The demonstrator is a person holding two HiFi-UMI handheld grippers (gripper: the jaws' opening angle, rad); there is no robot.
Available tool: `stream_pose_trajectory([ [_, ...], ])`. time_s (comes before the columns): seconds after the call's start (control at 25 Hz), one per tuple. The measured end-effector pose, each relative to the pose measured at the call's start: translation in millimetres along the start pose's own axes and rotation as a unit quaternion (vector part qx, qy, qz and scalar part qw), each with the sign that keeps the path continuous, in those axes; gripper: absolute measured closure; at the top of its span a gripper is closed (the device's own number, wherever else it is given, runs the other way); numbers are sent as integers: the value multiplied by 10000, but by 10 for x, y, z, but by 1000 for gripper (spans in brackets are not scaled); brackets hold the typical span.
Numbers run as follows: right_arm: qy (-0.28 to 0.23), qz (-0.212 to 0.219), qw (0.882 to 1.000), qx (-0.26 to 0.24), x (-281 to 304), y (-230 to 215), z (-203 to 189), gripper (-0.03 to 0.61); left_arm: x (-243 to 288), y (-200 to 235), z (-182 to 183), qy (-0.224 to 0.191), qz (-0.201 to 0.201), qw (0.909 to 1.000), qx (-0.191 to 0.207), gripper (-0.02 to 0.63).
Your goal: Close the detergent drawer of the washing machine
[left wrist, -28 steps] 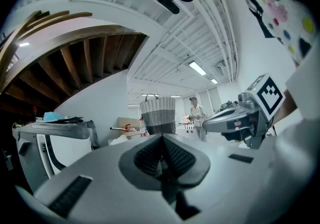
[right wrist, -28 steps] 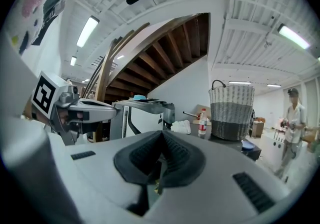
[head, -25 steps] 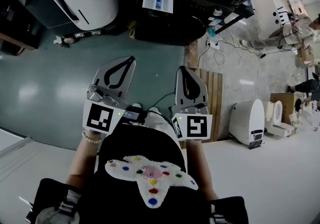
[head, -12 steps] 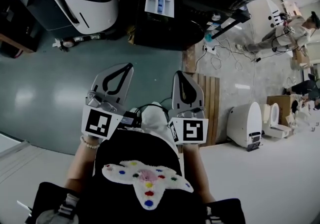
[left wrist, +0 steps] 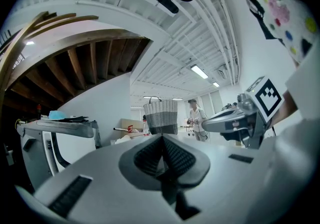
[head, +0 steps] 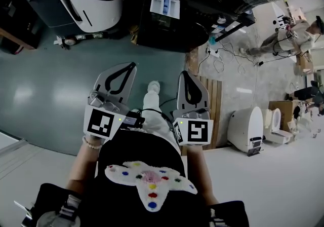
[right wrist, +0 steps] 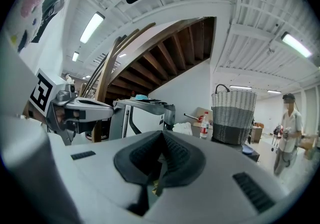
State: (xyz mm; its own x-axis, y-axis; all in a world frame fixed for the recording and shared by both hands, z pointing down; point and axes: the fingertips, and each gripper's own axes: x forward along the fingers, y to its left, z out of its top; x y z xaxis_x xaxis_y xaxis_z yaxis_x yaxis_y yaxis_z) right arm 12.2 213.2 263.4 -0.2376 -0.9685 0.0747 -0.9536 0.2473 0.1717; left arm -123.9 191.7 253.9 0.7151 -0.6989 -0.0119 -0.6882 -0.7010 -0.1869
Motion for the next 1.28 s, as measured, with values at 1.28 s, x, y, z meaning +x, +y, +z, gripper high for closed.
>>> stream_pose_trajectory([
  [1.28, 34, 657, 9977, 183, 1457, -878, -234, 574, 1378, 642, -246, 310, 617, 9973, -262, 603],
])
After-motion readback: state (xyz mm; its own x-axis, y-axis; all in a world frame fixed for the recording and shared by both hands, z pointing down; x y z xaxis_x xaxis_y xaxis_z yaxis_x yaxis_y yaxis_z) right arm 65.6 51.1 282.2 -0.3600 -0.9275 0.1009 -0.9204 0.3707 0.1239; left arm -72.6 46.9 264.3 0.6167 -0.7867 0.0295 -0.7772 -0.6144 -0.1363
